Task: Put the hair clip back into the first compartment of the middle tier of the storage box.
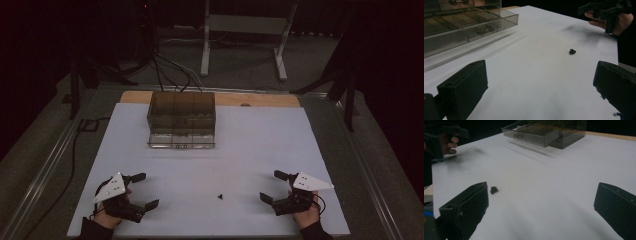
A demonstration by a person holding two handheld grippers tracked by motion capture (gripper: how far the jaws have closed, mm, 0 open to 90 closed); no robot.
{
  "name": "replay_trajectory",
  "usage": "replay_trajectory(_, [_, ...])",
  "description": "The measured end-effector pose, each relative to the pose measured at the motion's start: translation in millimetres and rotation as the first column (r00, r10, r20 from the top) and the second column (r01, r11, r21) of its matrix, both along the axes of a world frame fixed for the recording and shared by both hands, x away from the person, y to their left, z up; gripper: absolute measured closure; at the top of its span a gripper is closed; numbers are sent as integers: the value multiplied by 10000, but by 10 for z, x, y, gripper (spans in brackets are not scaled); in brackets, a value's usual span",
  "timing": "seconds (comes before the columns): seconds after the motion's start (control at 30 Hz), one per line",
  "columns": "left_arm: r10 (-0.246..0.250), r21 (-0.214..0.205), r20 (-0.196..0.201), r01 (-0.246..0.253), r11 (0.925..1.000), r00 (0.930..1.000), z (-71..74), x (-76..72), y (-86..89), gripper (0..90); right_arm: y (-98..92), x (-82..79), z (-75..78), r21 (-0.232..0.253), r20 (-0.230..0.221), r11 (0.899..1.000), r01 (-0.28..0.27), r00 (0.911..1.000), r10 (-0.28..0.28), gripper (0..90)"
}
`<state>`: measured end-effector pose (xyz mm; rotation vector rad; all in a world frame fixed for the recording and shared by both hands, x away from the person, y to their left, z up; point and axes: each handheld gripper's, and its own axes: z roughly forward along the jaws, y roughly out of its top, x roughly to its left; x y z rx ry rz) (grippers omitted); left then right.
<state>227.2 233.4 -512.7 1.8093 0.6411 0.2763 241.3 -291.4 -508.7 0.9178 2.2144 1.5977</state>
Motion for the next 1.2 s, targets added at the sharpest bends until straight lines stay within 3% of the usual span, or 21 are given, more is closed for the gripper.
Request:
replay_trajectory(0.23, [137, 67, -151, -136, 9999, 9998, 4, 2, 0, 5, -22, 24, -22, 265, -309, 9996, -128, 9994, 136, 0])
replay_trajectory(0.5, [172, 87, -329, -169, 9998, 9993, -35, 15, 31, 5, -40, 18, 6, 185, -342, 9998, 117, 9994, -110, 0])
replay_trajectory(0.63, [152, 68, -253, -151, 9999, 9996, -26, 12, 30, 5, -55, 5, 29, -9, -257, 9996, 278, 9993, -278, 0])
replay_trajectory(1.2, [121, 20, -221, -120, 9999, 9997, 2, 18, 15, 5, -60, 2, 67, 296, -445, 9985, 464, 9980, -451, 0])
